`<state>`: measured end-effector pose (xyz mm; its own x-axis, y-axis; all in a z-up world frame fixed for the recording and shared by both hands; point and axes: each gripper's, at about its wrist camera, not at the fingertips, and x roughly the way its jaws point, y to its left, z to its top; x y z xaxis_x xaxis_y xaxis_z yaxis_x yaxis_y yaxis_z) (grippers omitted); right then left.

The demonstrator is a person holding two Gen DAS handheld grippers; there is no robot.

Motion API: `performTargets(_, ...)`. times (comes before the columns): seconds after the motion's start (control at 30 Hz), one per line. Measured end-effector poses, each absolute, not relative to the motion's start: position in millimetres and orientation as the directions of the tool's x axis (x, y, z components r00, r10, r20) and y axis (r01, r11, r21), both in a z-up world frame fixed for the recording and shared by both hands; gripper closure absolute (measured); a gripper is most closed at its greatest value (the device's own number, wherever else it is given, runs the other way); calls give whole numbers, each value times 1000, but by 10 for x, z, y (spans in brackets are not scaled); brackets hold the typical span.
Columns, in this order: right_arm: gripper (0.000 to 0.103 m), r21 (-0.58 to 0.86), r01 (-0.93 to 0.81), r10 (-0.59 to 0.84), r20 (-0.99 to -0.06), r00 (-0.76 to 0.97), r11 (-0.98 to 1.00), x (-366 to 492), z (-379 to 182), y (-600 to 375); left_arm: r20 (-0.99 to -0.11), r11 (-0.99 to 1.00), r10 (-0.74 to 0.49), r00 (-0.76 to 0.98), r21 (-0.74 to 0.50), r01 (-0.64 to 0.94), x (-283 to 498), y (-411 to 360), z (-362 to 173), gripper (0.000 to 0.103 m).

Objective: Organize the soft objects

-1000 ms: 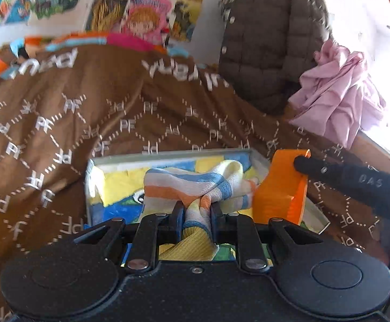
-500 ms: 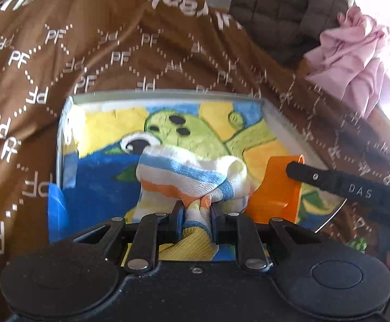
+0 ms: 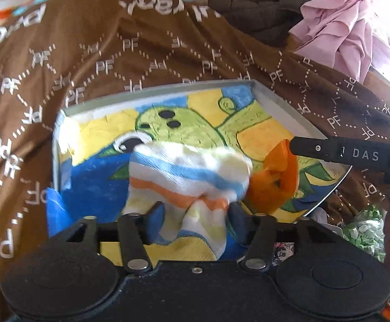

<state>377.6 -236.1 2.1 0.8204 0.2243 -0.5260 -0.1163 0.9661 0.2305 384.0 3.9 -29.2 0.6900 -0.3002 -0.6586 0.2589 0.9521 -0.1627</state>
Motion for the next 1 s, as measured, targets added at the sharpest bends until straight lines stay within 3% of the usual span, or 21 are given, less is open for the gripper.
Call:
performTargets(0.03, 41, 225, -118, 221, -516, 827, 967, 3720, 58, -2387, -646, 955, -291, 706, -150, 257, 3796, 35, -261, 34)
performTargets(0.17, 27, 201, -144, 225, -473, 852, 969, 3465, 213, -2484, -584, 961, -274, 764, -135, 242, 3615, 45, -121, 21)
performTargets(0.27, 19, 172, -162, 223, -434, 873, 972, 3220, 349, -2552, -528, 965, -261, 808, -127, 229, 3441, 32, -10, 18)
performTargets(0.33, 15, 154, -175, 224, -401, 888, 972, 3002, 443, -2609, -494, 963, -268, 827, -131, 234, 3299, 39, 76, 8)
performTargets(0.53, 6, 110, -188, 215, -345, 914, 976, 2371, 660, -2705, -383, 964, -254, 888, -171, 202, 2796, 57, 317, 3)
performTargets(0.7, 0, 64, -187, 198, -326, 924, 980, 1858, 780, -2743, -374, 969, -235, 897, -166, 184, 2385, -2, 493, 2)
performTargets(1.0, 0, 46, -150, 157, -343, 926, 988, 994, 705, -2698, -374, 973, -218, 901, -161, 168, 1611, -36, 653, 1)
